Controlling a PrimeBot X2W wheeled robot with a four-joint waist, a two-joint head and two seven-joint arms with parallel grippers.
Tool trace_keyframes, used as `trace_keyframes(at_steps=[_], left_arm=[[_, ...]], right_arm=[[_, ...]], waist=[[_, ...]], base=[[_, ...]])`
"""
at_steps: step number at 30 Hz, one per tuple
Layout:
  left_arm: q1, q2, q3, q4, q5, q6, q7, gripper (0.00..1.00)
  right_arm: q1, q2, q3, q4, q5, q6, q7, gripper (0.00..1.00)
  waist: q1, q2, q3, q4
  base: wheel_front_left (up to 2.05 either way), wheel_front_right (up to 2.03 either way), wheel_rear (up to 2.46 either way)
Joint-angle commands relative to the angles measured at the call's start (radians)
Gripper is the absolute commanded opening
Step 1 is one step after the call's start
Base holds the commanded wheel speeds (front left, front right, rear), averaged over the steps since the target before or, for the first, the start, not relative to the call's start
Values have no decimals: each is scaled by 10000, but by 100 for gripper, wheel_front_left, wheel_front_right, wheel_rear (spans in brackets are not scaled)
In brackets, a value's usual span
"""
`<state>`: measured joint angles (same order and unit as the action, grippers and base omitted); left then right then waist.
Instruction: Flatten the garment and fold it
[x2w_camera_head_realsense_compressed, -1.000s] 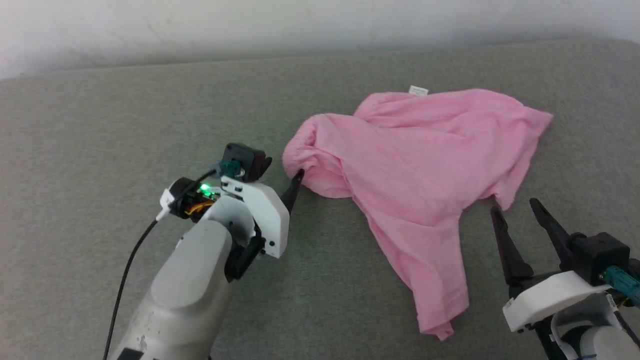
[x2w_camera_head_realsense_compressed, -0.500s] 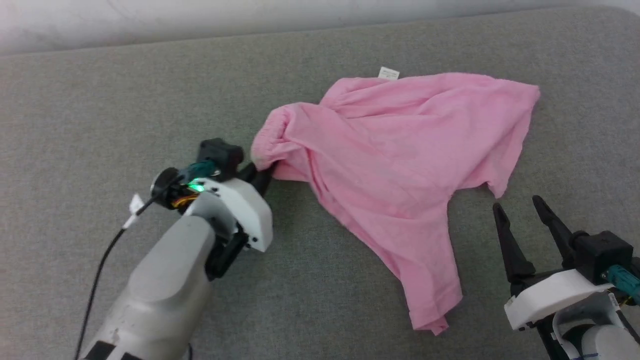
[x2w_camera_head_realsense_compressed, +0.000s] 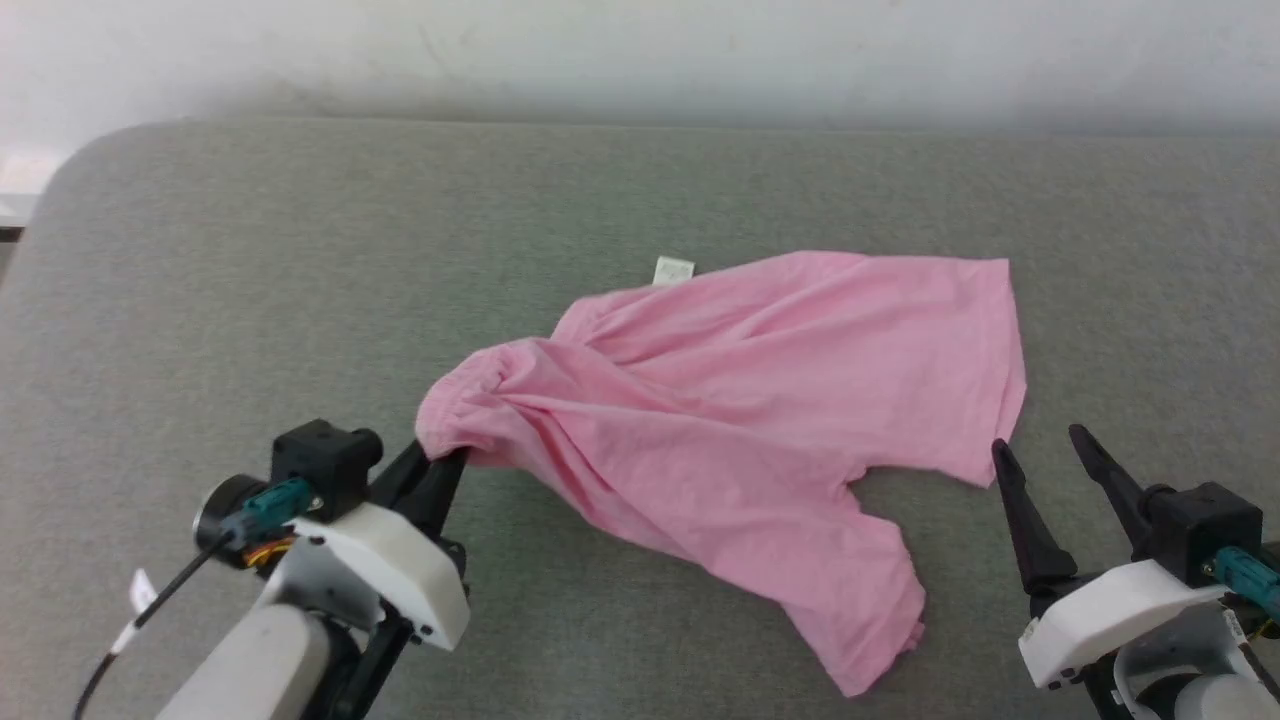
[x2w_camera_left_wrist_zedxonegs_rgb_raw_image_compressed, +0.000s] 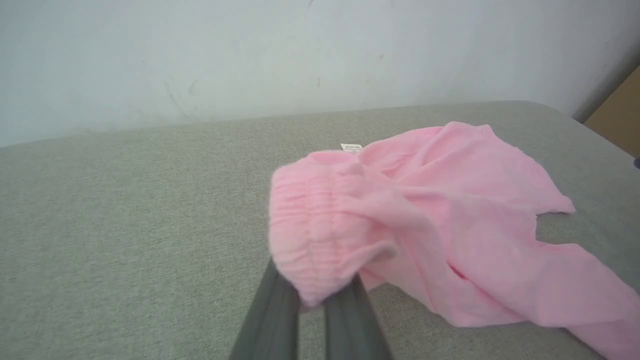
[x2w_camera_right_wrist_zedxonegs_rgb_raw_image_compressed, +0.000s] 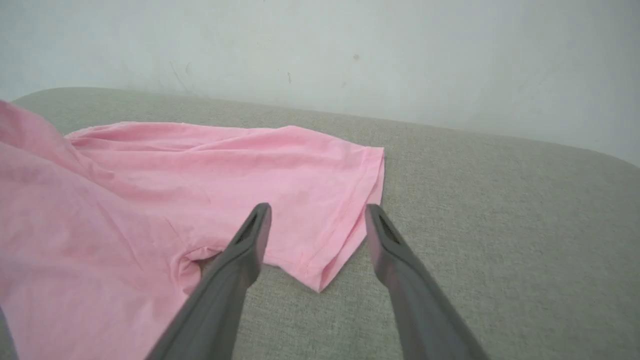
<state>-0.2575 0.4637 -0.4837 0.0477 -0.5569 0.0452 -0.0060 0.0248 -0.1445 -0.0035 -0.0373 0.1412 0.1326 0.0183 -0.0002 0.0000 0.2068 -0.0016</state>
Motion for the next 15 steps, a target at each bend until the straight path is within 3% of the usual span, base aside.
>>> trace_keyframes(at_steps=[1, 5, 8, 11, 15], left_arm=[[273, 241, 142, -580, -25, 261, 212, 0], [791, 817, 478, -2682, 11, 1046, 1100, 0], [685, 958, 489, -3459, 40, 1322, 1734, 0], [151, 843, 382, -3124, 119, 1330, 2040, 0], [-782, 478, 109, -1389, 250, 1036, 2026, 0]], right_arm=[[-4, -16, -12, -73, 20, -19, 20, 100], [-111, 6, 48, -73, 33, -19, 35, 100], [-261, 38, 224, 18, 65, -19, 21, 100], [-451, 55, 472, 152, 104, -19, -3, 100], [-664, 115, 748, 349, 151, -19, -56, 100]], waist=[[2, 0, -489, 651], [2, 0, -314, 593], [2, 0, -91, 357], [2, 0, 174, 38], [2, 0, 428, -354]], base=[[0, 0, 0], [0, 0, 0], [0, 0, 0], [0, 0, 0], [0, 0, 0]])
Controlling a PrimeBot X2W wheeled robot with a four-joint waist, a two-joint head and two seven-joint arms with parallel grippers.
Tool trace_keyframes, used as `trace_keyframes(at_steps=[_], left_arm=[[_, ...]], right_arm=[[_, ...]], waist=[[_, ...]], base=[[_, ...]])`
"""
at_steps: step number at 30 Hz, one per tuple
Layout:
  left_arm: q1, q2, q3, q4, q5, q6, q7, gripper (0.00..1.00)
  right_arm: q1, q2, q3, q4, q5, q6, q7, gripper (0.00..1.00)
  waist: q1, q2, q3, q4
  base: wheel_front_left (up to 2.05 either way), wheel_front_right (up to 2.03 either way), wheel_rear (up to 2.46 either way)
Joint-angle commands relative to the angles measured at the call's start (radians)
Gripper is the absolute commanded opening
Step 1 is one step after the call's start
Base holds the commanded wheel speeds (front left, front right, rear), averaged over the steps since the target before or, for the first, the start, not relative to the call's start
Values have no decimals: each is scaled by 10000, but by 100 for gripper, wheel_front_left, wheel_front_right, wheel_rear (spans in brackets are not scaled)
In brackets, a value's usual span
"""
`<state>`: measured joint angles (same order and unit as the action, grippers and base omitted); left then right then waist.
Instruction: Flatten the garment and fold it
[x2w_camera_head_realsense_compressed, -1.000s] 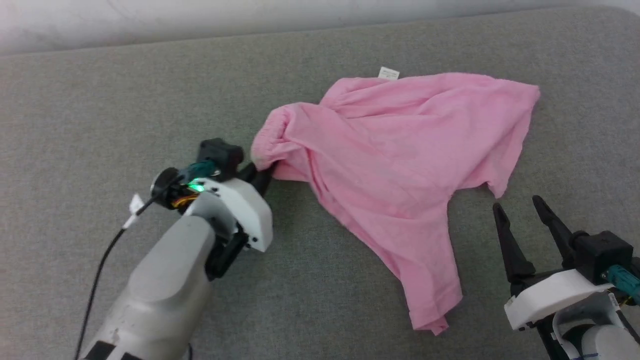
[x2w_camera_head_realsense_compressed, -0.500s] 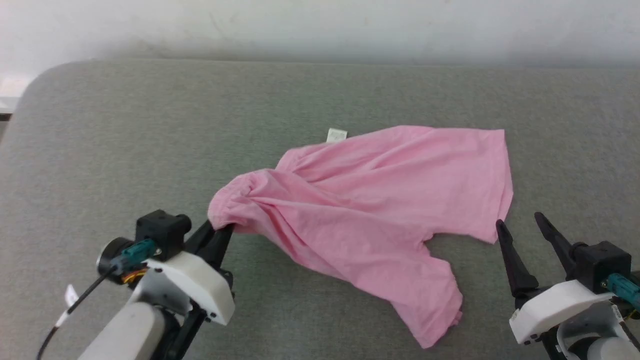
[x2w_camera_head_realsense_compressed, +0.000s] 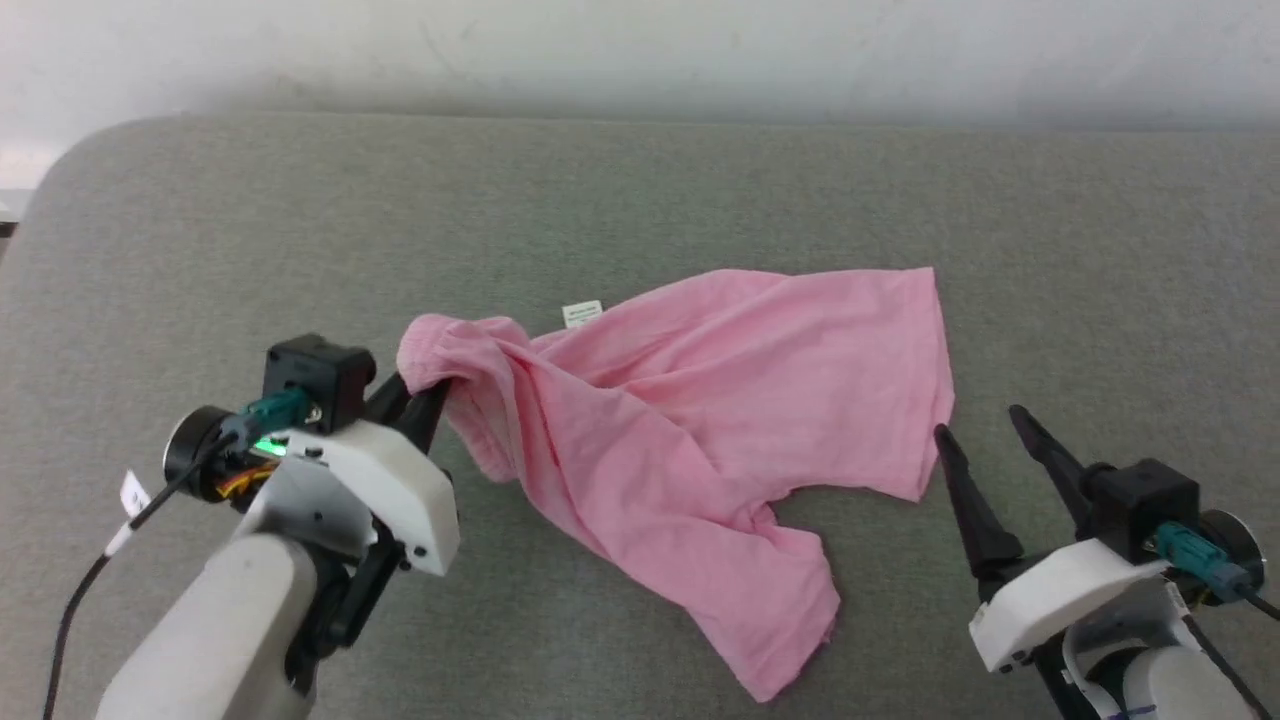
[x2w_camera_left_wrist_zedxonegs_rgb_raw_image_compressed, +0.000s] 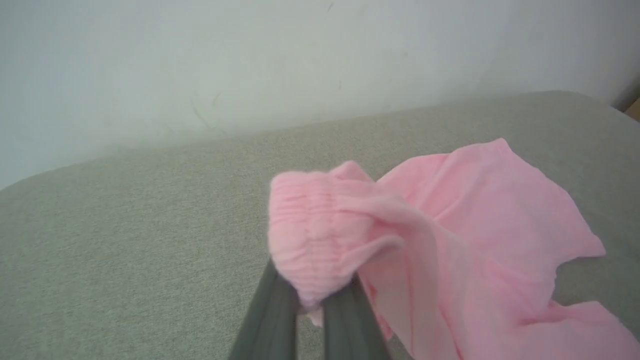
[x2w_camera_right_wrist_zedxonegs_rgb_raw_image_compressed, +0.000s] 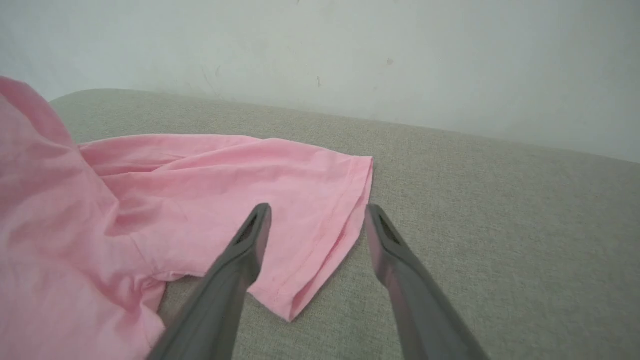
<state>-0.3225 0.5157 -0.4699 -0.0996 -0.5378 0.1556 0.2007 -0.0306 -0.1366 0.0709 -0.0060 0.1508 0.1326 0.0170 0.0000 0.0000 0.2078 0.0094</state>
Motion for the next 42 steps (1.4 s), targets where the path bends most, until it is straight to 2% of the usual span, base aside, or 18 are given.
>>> trace_keyframes(at_steps=[1, 3, 4, 5, 6, 10, 13, 18, 24, 31, 36, 42], left_arm=[[-339, -139, -59, 629, 91, -112, -104, 0], [-690, -219, -178, 1748, 245, -245, -225, 0], [-797, -359, -202, 2217, 172, -319, -294, 28], [-875, -434, -271, 2668, 177, -406, -357, 93], [-923, -444, -401, 3094, 250, -495, -333, 100], [-941, -665, -496, 4083, 159, -804, -878, 100], [-801, -768, -403, 4333, 169, -797, -1614, 100], [-359, -871, -247, 4034, 342, -502, -2885, 100], [366, -899, -114, 2965, 849, 126, -4224, 100], [1553, -1118, 394, 1687, 1221, 847, -4604, 100], [2181, -1297, 493, 1408, 1402, 849, -4620, 100], [2303, -1529, 542, 1383, 1557, 603, -4622, 100]], right_arm=[[-131, 49, 88, 93, 76, -19, -32, 100], [-146, 55, 289, 205, 147, -19, 25, 100], [-136, 43, 347, 257, 176, -19, 51, 100], [-126, 36, 387, 303, 220, -19, 73, 100], [-118, 22, 422, 343, 258, -19, 95, 100], [-40, -79, 500, 410, 369, -19, 239, 100], [44, -229, 684, 318, 517, -19, 470, 100], [188, -549, 840, -1, 768, -19, 973, 100], [335, -957, 1203, -116, 898, -19, 2001, 100], [586, -1149, 1829, -367, 2033, -19, 3840, 100], [781, -1376, 1894, -436, 2261, -19, 4851, 100], [743, -1403, 1843, -228, 2182, -19, 5084, 100]], waist=[[0, 0, 456, -531], [0, 0, 499, -646], [0, 0, 496, -665], [0, 0, 485, -685], [0, 0, 464, -699], [0, 0, 296, -576], [0, 0, 98, -337], [0, 0, -302, 192], [0, 0, -785, 902], [0, 0, -1066, 1547], [0, 0, -1093, 1806], [0, 0, -939, 1960]], base=[[0, 0, 0], [0, 0, 0], [0, 0, 0], [0, 0, 0], [0, 0, 0], [0, 0, 0], [0, 0, 0], [0, 0, 0], [0, 0, 0], [0, 0, 0], [0, 0, 0], [0, 0, 0]])
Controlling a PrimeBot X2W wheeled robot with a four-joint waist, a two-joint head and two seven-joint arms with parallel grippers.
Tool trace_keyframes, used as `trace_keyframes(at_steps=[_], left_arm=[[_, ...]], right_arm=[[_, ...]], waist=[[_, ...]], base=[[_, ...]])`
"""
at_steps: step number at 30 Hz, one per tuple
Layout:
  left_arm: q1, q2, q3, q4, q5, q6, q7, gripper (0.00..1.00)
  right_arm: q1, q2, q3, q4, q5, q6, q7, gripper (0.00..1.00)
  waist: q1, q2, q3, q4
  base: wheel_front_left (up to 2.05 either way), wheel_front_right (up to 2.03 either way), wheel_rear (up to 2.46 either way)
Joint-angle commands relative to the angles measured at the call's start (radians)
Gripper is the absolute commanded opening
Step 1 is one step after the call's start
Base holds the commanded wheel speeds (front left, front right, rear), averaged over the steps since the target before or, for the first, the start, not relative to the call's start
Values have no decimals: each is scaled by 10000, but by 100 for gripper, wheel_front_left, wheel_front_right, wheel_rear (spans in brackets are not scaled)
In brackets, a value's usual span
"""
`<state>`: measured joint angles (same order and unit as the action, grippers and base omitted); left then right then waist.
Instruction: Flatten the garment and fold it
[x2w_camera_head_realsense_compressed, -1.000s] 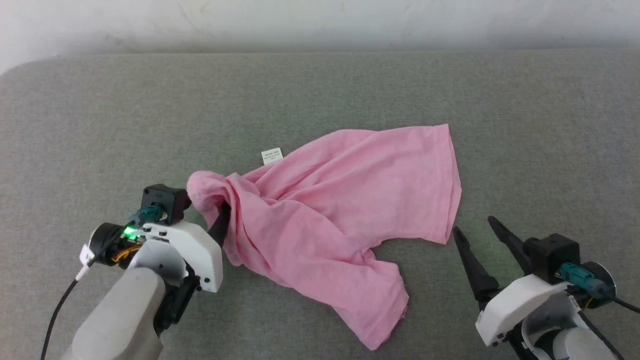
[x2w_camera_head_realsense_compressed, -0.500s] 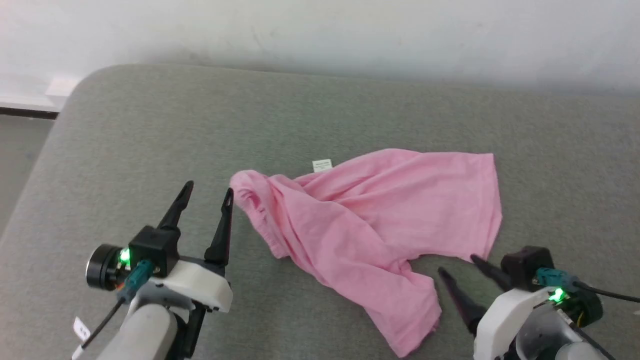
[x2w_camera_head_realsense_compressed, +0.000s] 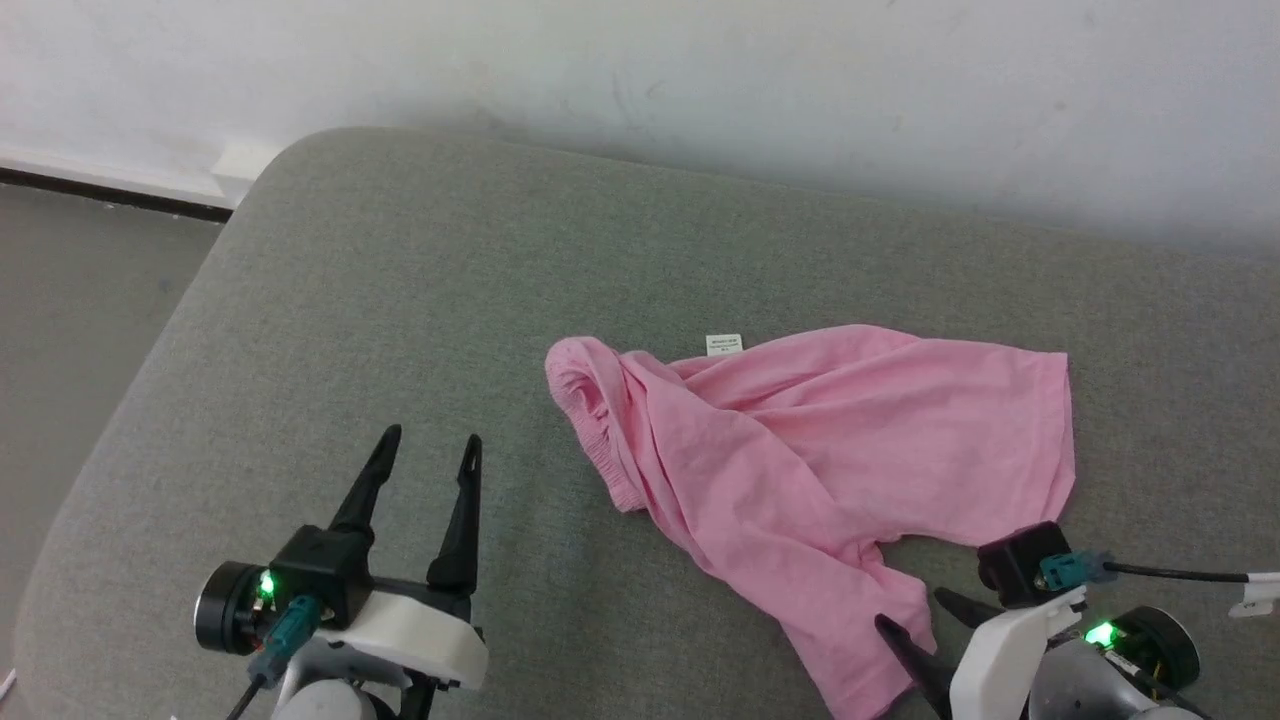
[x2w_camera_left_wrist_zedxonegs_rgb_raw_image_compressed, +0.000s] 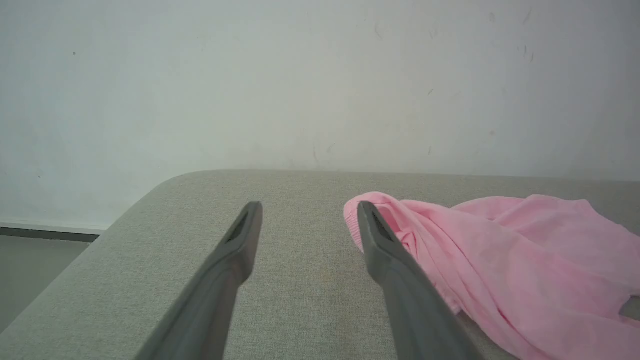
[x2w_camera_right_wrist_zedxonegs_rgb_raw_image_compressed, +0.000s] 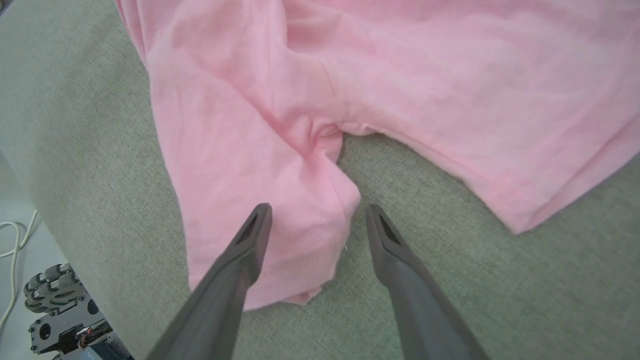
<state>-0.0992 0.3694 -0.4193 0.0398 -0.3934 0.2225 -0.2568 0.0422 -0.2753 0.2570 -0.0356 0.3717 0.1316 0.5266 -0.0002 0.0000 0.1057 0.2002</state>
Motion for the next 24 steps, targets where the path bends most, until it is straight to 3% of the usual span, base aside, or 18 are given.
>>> trace_keyframes(at_steps=[1, 2, 3, 4, 5, 6, 14, 21, 24], left_arm=[[35, -103, 36, 7, 152, -104, -47, 100], [35, -103, 36, 7, 152, -104, -47, 100], [-35, -184, 45, 33, 207, -183, -47, 100], [-75, -225, 59, 39, 239, -213, -48, 100], [-110, -265, 67, 54, 264, -247, -48, 100], [-149, -305, 77, 69, 297, -278, -48, 100], [-206, -550, 142, 351, 424, -486, -48, 100], [75, -669, 349, 497, 443, -617, -49, 100], [193, -702, 420, 512, 466, -677, -49, 100]], right_arm=[[-21, -25, -14, 143, -53, -9, -19, 100], [-21, -25, -14, 143, -53, -9, -19, 100], [-111, -18, -28, 340, -122, -9, 14, 91], [-176, -18, -4, 434, -149, -9, 19, 49], [-249, -3, 4, 528, -159, -9, 7, 18], [-339, -5, 40, 600, -189, -9, -26, 0], [-651, -16, -400, 333, -195, -9, -651, 0], [-89, -622, -573, -1803, 351, -9, -400, 0], [128, -594, -836, -2667, 670, -9, -146, 0]], waist=[[2, 0, 127, 66], [2, 0, 127, 66], [2, 0, 248, 75], [2, 0, 315, 76], [2, 0, 384, 73], [2, 0, 452, 71], [2, 0, 434, -45], [2, 0, -12, -486], [2, 0, -161, -728]], base=[[0, 0, 0], [0, 0, 0], [0, 0, 0], [0, 0, 0], [0, 0, 0], [0, 0, 0], [0, 0, 0], [0, 0, 0], [0, 0, 0]])
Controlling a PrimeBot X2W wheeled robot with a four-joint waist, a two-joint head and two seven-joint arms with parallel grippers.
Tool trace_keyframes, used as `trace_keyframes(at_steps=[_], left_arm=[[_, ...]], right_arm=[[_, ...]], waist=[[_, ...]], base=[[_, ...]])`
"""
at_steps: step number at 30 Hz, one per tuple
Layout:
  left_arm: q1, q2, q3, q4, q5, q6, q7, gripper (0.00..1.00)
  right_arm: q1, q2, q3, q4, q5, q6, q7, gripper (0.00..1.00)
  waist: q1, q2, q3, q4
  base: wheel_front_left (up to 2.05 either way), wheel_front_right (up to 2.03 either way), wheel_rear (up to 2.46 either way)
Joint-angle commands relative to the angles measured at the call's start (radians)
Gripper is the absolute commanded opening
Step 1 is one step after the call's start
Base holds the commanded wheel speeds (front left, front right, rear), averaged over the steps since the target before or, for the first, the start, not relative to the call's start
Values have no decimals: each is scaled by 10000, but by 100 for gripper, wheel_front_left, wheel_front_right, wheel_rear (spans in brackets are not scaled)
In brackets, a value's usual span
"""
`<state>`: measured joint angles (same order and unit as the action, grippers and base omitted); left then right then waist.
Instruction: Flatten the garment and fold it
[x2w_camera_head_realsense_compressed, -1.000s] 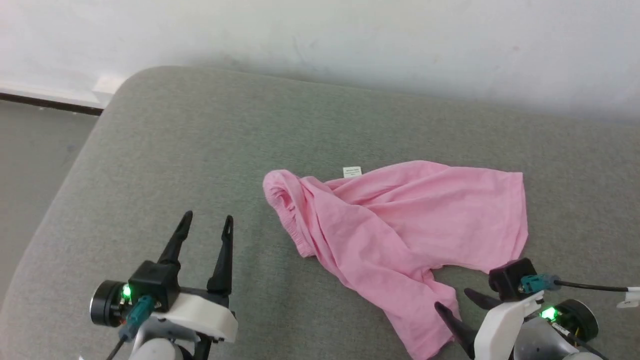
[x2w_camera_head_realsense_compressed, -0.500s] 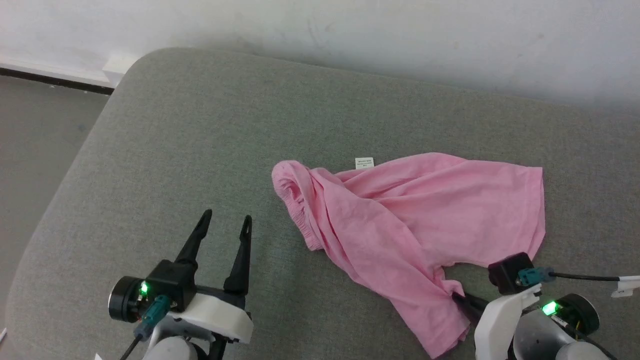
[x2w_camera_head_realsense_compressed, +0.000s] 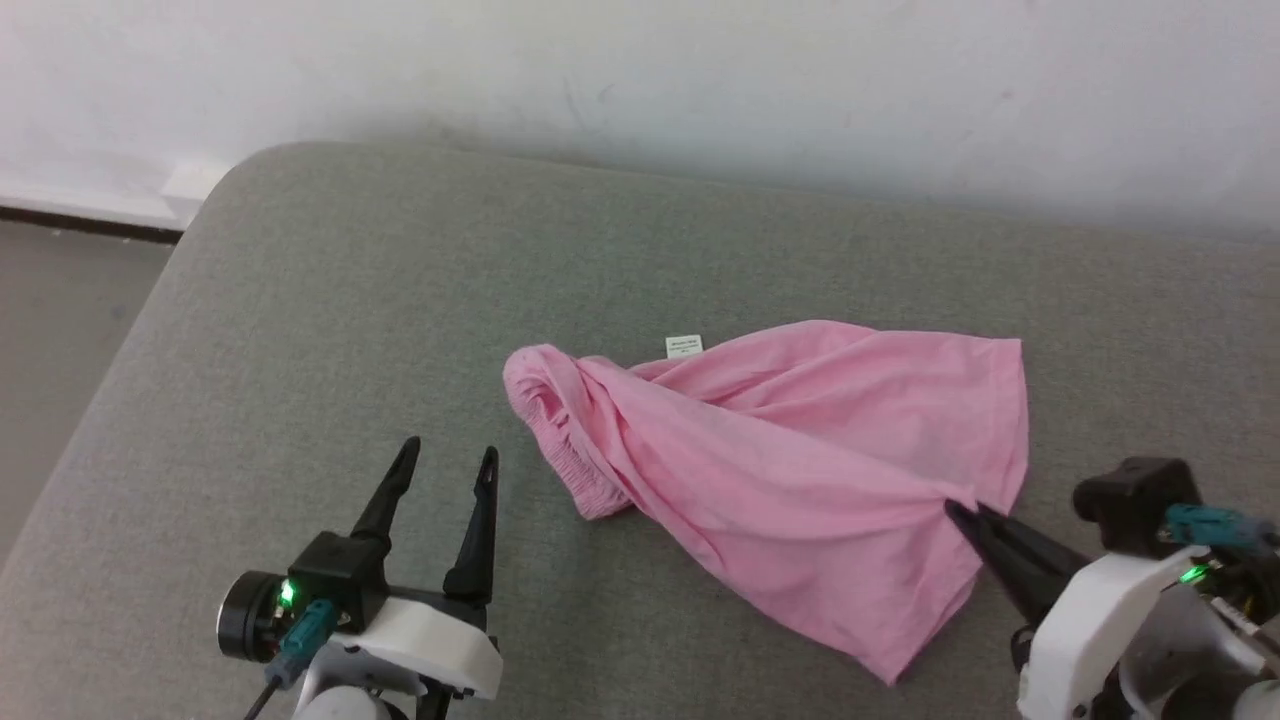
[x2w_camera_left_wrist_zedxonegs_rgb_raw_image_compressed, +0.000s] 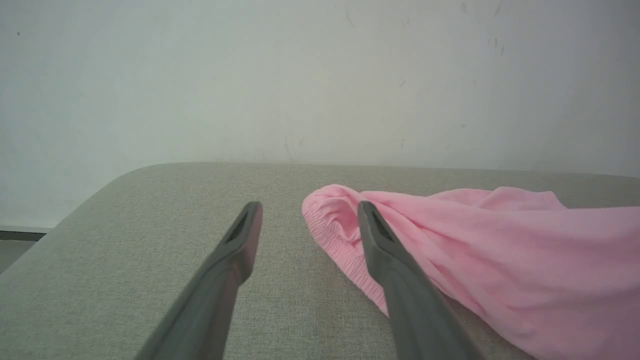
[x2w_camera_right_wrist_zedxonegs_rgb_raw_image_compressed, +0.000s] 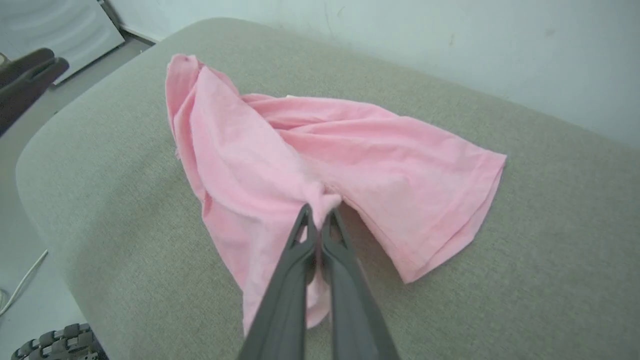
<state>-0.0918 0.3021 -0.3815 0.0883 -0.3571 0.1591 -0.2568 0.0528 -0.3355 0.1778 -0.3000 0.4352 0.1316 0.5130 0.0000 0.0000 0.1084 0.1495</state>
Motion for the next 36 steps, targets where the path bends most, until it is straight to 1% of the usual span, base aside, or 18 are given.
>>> trace_keyframes(at_steps=[1, 2, 4, 6, 8, 10, 15, 20, 21, 22, 26, 29, 32, 36], left_arm=[[152, -41, 58, 28, 108, -68, -49, 100], [171, -55, 50, 27, 121, -108, -49, 100], [146, -95, -1, 37, 164, -199, -49, 100], [67, -144, -47, 49, 223, -260, -49, 100], [-57, -212, -105, 61, 277, -336, -49, 100], [-156, -277, -178, 102, 328, -429, -49, 100], [-458, -418, -369, 318, 454, -685, -49, 100], [-682, -619, -393, 535, 503, -867, -49, 100], [-705, -657, -387, 568, 520, -893, -49, 100], [-716, -695, -377, 592, 543, -910, -49, 100], [-768, -866, -350, 661, 640, -980, -49, 100], [-800, -938, -268, 653, 671, -1058, -49, 100], [-777, -962, -151, 605, 666, -1147, -49, 100], [-700, -1007, -40, 622, 455, -1286, -47, 100]], right_arm=[[12, 30, -197, -201, 51, -9, 66, 0], [-31, 46, -405, -290, 32, -9, 145, 0], [-254, -202, -742, -253, -340, -9, 293, 0], [-575, -262, -973, 73, -454, -9, 424, 0], [-997, -430, -997, 574, -516, -9, 575, 0], [-1532, -493, -1104, 1246, -456, -9, 573, 0], [-3013, -1142, -1013, 3292, -780, -9, 392, 0], [-4397, -1230, -867, 5659, -1061, -9, -233, 0], [-4629, -1198, -840, 6138, -1171, -9, -430, 12], [-4856, -1131, -886, 6633, -1296, -9, -681, 100], [-5524, -1097, -768, 8332, -2173, -9, -1776, 100], [-5769, -833, -679, 9001, -2306, -9, -2656, 100], [-5743, -688, -429, 9132, -2257, -9, -3598, 100], [-5204, -444, -398, 8683, -2010, -9, -4798, 100]], waist=[[0, 0, -228, -293], [0, 0, -246, -331], [0, 0, -240, -344], [0, 0, -160, -296], [0, 0, -50, -175], [0, 0, 79, 6], [0, 0, 482, 596], [0, 0, 716, 1035], [0, 0, 741, 1080], [0, 0, 760, 1106], [0, 0, 781, 1144], [0, 0, 674, 999], [0, 0, 512, 729], [0, 0, 285, 236]], base=[[0, 0, 0], [0, 0, 0], [0, 0, 0], [0, 0, 0], [0, 0, 0], [0, 0, 0], [0, 0, 0], [0, 0, 0], [0, 0, 0], [0, 0, 0], [0, 0, 0], [0, 0, 0], [0, 0, 0], [0, 0, 0]])
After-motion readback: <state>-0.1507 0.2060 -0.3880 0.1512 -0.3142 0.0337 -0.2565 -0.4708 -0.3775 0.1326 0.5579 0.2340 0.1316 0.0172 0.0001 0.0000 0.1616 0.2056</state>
